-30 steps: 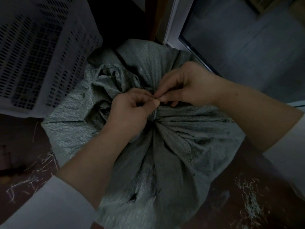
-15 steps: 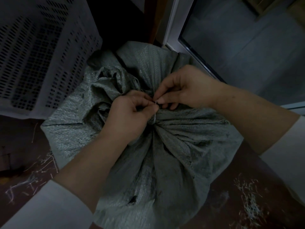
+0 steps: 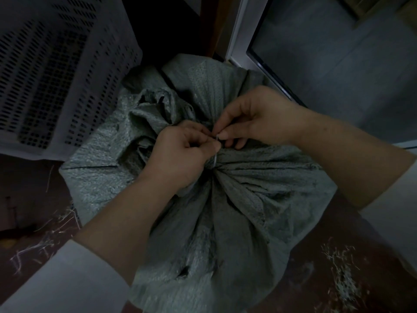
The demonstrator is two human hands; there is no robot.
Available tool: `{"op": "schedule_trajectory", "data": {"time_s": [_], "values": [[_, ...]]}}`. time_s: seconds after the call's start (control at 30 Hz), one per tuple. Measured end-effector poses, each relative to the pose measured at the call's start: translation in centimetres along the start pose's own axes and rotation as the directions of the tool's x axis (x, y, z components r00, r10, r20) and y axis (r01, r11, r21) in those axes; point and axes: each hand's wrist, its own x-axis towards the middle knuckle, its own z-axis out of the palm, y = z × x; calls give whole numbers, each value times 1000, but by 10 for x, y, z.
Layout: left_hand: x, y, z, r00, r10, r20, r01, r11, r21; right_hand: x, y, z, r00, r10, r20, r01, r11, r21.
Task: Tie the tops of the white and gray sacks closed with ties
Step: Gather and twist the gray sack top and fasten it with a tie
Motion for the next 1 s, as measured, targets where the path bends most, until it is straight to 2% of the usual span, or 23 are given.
{"op": "schedule_trajectory", "data": {"time_s": [0.6,0.83,1.0], "values": [[2,2,2,999,-45,-5,45,998,-50,-1,-1,0,1000,-7,21,7,1000,0],[0,-2,1,1000,13,-20,-14,999,-39,-3,-1,0,999,-23,24,23,1000,-7],[1,-4,3,999,37,-31,-37,999,-2,-3,-3,-2,999,41,9,-41,996,77]]}}
